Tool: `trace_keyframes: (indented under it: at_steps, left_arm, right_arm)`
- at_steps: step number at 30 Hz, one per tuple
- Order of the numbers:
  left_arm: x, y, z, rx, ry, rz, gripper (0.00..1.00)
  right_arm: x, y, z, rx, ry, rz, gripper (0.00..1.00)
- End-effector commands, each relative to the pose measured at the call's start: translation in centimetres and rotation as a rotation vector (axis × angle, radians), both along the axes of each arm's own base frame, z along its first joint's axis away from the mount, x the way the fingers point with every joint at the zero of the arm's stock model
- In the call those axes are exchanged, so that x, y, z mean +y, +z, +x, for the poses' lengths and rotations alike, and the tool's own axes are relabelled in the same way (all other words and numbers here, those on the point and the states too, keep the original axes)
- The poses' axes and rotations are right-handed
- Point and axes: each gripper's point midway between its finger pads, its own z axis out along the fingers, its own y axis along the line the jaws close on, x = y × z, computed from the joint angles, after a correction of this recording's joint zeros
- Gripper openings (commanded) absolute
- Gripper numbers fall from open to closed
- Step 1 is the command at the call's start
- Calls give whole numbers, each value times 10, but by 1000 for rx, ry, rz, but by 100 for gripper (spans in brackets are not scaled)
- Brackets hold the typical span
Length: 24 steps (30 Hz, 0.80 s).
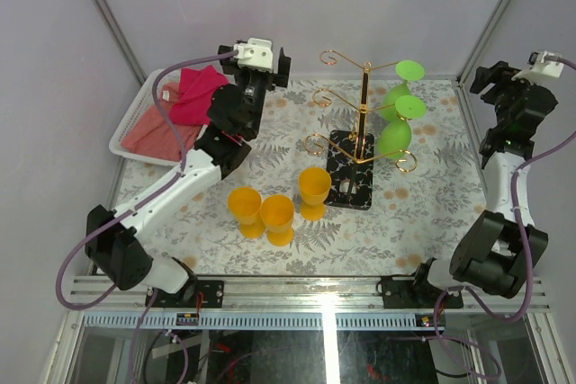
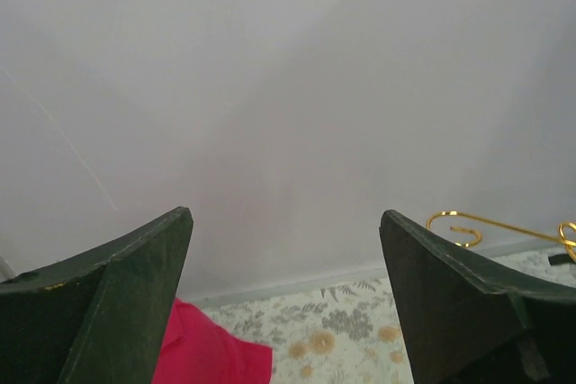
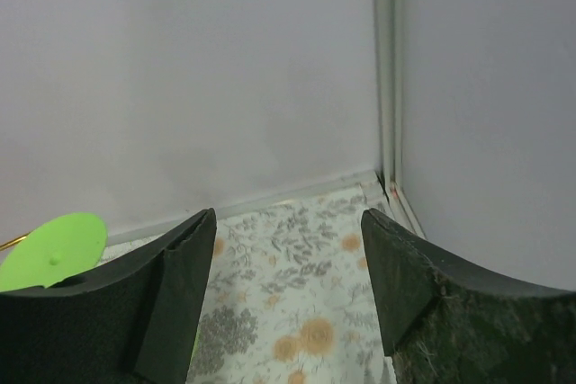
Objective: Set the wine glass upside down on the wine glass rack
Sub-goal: Pick up the wine glass at the center of the board.
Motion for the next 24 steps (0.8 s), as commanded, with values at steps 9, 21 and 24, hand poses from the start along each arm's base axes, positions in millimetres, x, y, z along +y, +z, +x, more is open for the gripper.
trace_keyframes:
  at_steps: [9, 21, 24]
  left_arm:
    - [59, -68, -16, 477, 172, -5, 87]
    - [78, -158, -85, 919, 197, -7, 85]
    - [83, -167, -100, 983, 212, -19, 84]
  right_arm:
    - [1, 3, -24, 268, -167, 259, 73]
    - [68, 64, -9, 300, -48, 182, 72]
    - [82, 71, -6, 287, -5, 182, 72]
